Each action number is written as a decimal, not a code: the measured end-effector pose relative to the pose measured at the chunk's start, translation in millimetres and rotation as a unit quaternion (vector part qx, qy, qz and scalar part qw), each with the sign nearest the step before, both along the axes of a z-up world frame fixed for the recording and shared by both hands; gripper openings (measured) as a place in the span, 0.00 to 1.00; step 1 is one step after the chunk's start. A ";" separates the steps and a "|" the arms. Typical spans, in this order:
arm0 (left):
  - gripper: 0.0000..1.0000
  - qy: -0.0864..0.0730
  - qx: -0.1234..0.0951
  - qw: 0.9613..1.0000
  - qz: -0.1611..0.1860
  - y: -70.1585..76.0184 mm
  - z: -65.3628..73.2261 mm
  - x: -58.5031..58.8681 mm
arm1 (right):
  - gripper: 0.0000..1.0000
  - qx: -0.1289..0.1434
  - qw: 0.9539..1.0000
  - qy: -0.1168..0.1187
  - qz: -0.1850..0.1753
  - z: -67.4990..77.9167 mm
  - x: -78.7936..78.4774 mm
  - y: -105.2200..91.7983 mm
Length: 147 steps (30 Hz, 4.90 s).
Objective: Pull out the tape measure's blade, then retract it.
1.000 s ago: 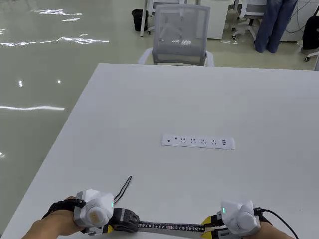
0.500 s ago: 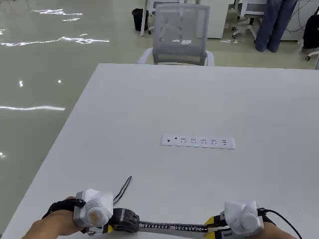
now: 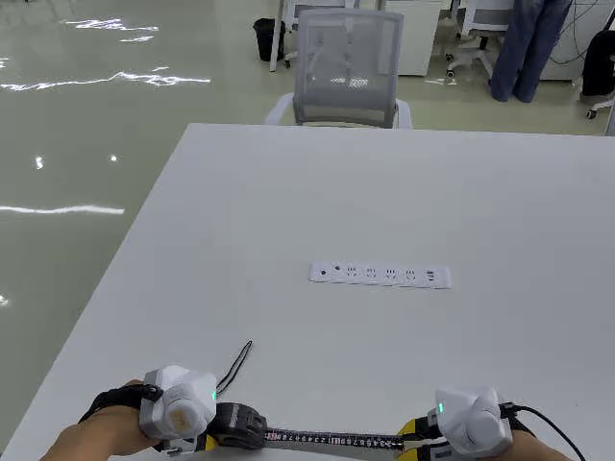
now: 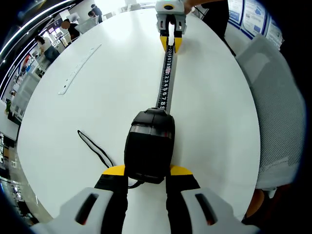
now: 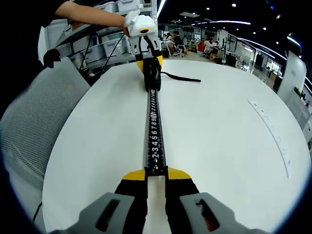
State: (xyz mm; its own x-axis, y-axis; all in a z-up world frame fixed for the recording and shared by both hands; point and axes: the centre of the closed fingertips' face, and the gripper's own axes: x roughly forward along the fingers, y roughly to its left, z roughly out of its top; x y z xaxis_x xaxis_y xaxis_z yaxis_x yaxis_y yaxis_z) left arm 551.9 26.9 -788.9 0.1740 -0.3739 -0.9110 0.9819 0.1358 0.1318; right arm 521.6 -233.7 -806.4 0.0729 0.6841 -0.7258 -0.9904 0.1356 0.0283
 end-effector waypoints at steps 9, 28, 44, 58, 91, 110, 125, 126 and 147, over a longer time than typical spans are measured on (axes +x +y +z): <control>0.25 0.001 0.000 1.000 0.001 -0.2 0.2 0.0 | 0.11 -0.001 1.000 0.001 0.000 0.4 -0.1 -3.3; 0.25 0.001 0.001 1.000 0.001 0.0 0.2 -0.8 | 0.11 -0.004 1.000 0.004 -0.002 0.2 -1.7 -12.9; 0.25 0.003 0.002 1.000 0.002 0.0 0.1 -0.6 | 0.11 -0.008 1.000 0.006 -0.006 0.7 -2.6 -23.9; 0.26 0.003 0.003 1.000 0.002 -0.2 0.4 -0.3 | 0.11 -0.013 1.000 0.008 -0.007 1.1 -5.0 -30.5; 0.26 0.012 0.013 1.000 0.010 -1.4 -1.9 0.4 | 0.18 -0.062 0.998 0.006 -0.021 -7.7 4.3 -32.1; 0.31 0.004 0.031 0.999 0.006 -1.6 -7.8 1.0 | 0.39 -0.053 0.995 0.019 -0.082 1.6 1.5 -38.5; 0.52 0.003 -0.011 0.998 0.068 11.0 1.5 -28.8 | 0.54 -0.036 0.988 0.009 -0.148 28.3 -20.0 -53.8; 0.53 0.005 -0.021 0.997 0.079 11.3 2.0 -30.1 | 0.56 -0.036 0.988 0.011 -0.152 28.9 -22.3 -54.5; 0.78 -0.020 -0.136 0.967 0.213 4.4 38.7 -69.6 | 0.81 -0.008 0.970 0.001 -0.243 53.8 -58.1 -55.3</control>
State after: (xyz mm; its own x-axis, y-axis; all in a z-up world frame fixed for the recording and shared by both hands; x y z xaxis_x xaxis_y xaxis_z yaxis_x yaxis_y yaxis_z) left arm 482.3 31.3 -750.2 0.3975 -0.4849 -0.7790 0.8238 0.5625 0.0702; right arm 463.5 -289.0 -752.6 0.3831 0.5585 -0.7357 -0.8093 0.5868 0.0241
